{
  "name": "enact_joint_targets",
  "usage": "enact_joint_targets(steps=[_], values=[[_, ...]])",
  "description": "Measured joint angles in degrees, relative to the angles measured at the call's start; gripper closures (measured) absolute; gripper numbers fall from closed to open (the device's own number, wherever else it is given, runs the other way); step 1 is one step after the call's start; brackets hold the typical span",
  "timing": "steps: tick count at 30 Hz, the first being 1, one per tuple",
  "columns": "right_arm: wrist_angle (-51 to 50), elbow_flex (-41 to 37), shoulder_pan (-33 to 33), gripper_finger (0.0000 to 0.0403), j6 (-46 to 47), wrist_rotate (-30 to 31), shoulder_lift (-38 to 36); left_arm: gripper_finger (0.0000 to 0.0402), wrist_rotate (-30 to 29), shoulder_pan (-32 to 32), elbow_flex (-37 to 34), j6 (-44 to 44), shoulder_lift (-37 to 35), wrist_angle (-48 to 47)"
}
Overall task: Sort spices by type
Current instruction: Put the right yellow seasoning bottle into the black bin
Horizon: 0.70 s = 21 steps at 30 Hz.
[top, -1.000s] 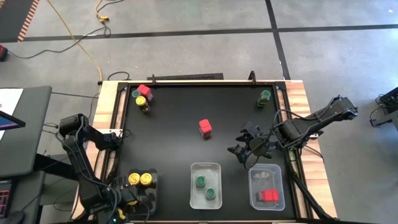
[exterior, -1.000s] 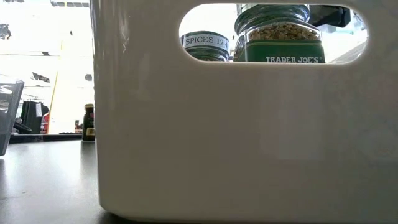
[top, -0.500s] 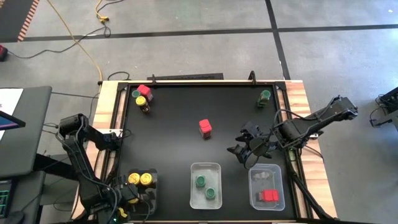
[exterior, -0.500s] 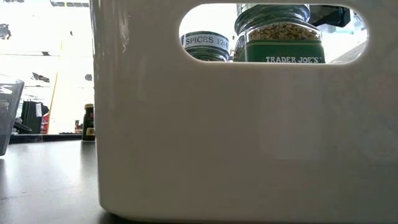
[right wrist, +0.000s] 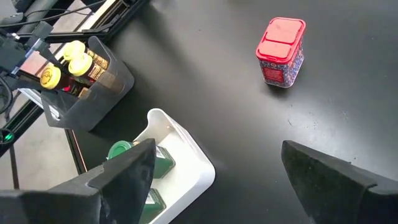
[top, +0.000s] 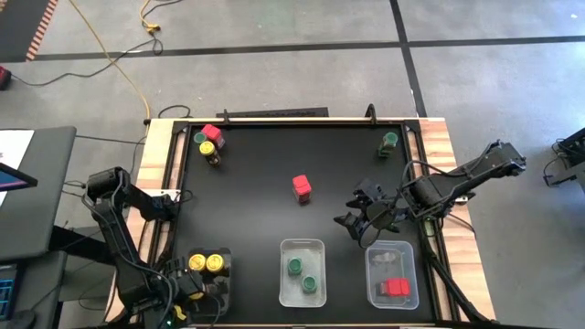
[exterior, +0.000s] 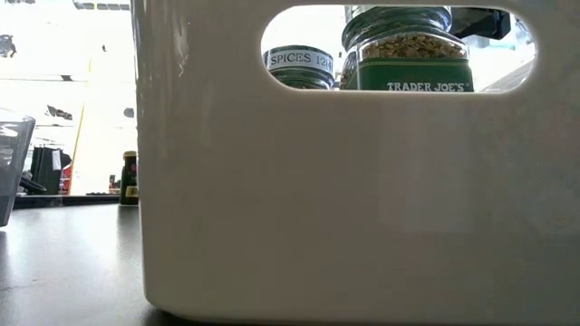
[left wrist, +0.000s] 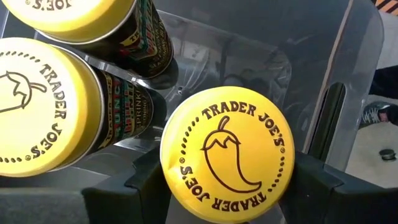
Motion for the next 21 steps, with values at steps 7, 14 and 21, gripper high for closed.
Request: enact_joint_targets(steps=[7, 14, 21], values=[[0.0, 0.0, 0.0, 0.0029, 0.0, 0.0, 0.0, 0.0168, 0.0, 0.0, 0.0, -0.8, 0.0, -0.1], [0.2, 0.0, 0.0, 0.0029, 0.4, 0.0, 0.0, 0.0162, 0.1, -0.1, 0.0, -2.3, 0.0, -1.2], [0.5, 0.0, 0.0, 0.0029, 0.4, 0.0, 0.0, 0.0131, 2.4, -0.2, 0.1, -3.5, 0.0, -2.1]])
